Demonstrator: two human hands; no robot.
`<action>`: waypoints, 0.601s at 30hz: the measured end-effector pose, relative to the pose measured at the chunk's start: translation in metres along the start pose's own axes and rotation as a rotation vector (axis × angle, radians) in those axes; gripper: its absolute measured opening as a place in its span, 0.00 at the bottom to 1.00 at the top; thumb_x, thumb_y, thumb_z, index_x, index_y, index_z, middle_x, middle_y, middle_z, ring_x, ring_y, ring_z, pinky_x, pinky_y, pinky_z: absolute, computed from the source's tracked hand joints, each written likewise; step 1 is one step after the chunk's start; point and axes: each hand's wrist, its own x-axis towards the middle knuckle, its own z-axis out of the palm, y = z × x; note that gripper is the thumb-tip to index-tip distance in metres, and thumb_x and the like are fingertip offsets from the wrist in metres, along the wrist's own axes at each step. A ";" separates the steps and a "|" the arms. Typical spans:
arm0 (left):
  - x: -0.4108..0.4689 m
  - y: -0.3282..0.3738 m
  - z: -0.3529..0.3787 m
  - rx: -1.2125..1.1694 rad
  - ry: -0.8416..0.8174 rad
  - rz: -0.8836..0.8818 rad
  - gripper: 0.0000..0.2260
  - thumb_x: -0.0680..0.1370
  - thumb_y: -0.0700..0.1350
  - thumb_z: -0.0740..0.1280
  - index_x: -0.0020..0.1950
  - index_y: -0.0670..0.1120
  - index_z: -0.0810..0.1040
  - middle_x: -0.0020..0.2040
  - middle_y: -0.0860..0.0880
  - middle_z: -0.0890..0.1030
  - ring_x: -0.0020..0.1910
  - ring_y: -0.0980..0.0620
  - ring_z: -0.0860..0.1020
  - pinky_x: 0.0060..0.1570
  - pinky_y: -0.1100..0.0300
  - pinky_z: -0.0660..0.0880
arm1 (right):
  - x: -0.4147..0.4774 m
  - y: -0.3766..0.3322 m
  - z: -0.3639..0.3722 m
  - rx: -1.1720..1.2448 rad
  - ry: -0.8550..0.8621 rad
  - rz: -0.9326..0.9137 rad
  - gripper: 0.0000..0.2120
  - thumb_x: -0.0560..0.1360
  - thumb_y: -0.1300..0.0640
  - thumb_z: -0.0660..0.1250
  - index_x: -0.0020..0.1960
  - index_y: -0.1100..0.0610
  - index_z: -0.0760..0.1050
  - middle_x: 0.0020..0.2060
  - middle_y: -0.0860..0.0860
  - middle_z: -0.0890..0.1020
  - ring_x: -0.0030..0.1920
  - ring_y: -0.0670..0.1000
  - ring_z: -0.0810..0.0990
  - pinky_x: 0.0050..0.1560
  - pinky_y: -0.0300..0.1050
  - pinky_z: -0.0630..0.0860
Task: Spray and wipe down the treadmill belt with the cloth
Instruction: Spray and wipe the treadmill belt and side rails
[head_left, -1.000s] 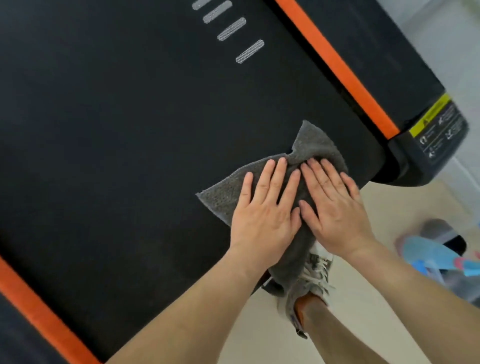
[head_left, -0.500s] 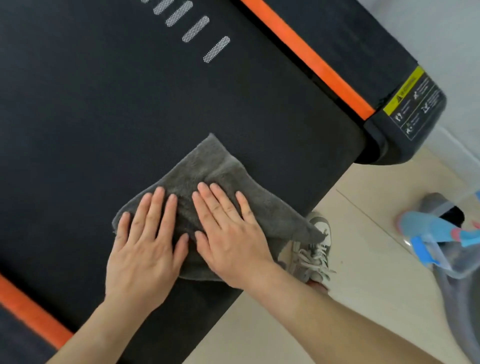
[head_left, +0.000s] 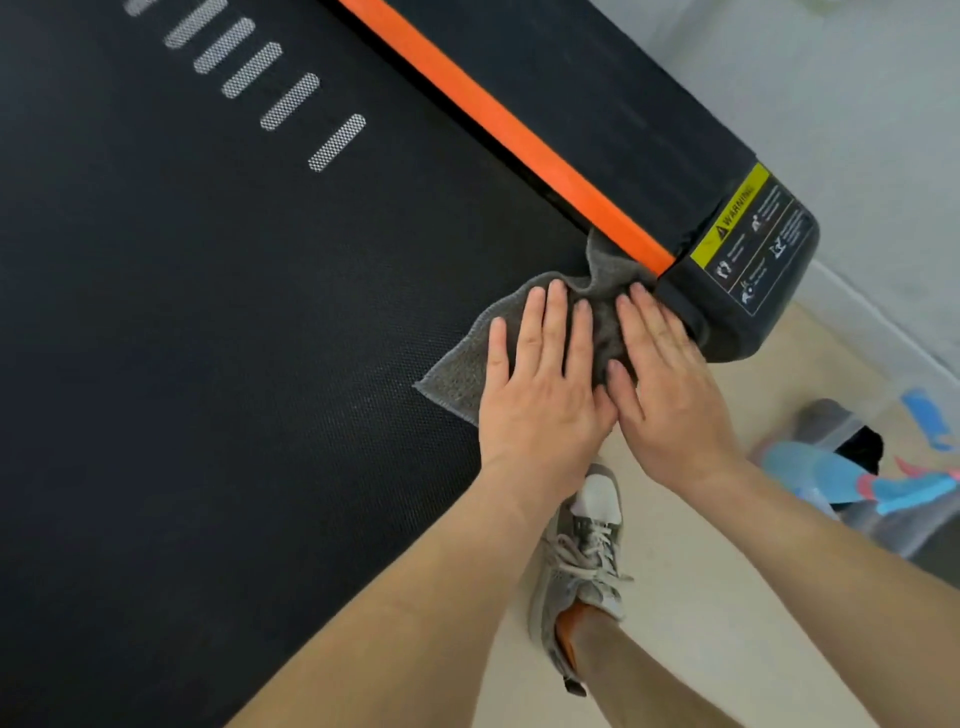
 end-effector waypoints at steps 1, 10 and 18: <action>-0.002 -0.002 0.000 0.002 0.003 0.013 0.30 0.82 0.58 0.52 0.80 0.44 0.59 0.80 0.42 0.57 0.80 0.45 0.53 0.76 0.43 0.45 | -0.002 -0.004 0.002 0.103 0.073 0.062 0.26 0.79 0.52 0.57 0.75 0.62 0.66 0.75 0.57 0.67 0.75 0.54 0.64 0.74 0.53 0.63; -0.076 -0.052 -0.010 0.009 -0.121 0.081 0.31 0.82 0.60 0.53 0.81 0.47 0.52 0.82 0.47 0.51 0.80 0.49 0.48 0.77 0.43 0.45 | -0.008 -0.065 0.017 1.159 0.088 1.262 0.45 0.64 0.30 0.72 0.72 0.54 0.67 0.62 0.49 0.78 0.59 0.53 0.79 0.59 0.59 0.78; -0.165 -0.096 -0.021 0.055 -0.204 0.017 0.33 0.80 0.64 0.52 0.81 0.47 0.53 0.81 0.47 0.52 0.80 0.48 0.48 0.76 0.42 0.46 | -0.034 -0.144 0.039 1.018 0.121 1.237 0.49 0.66 0.32 0.74 0.76 0.52 0.57 0.67 0.51 0.74 0.65 0.54 0.75 0.68 0.54 0.71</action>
